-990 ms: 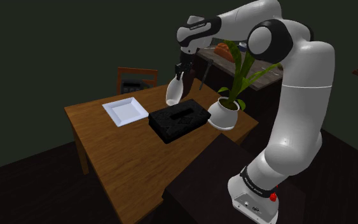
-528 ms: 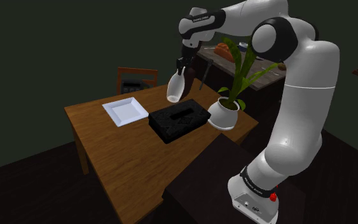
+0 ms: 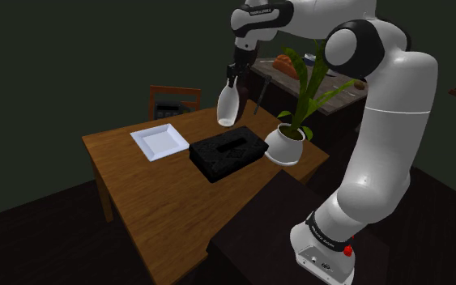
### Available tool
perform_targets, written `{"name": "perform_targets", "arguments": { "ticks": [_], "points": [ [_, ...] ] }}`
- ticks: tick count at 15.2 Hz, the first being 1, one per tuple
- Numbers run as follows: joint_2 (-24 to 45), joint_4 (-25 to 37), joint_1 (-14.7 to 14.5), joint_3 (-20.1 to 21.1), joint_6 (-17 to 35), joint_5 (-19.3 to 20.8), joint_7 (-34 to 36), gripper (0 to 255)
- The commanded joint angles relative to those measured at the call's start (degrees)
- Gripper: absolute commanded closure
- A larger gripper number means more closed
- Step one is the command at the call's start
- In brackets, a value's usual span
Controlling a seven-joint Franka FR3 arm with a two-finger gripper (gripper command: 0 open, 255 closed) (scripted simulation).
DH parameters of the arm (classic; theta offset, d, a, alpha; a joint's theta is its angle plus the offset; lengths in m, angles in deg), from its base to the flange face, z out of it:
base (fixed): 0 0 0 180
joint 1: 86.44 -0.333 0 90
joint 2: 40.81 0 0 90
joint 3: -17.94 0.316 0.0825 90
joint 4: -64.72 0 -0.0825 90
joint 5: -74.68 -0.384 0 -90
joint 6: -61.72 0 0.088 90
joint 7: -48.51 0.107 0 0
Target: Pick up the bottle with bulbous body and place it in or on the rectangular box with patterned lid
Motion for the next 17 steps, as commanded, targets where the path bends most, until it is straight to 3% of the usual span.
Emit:
{"name": "perform_targets", "arguments": {
  "ticks": [1,8,17],
  "points": [
    [-0.3,1.2,0.1,0.0,-1.5,0.1,0.0,255],
    [-0.8,5.3,0.2,-0.1,-6.1,0.2,0.2,255],
    [-21.2,-13.4,-2.5,-0.2,-7.3,4.0,2.8,255]
  ]
}}
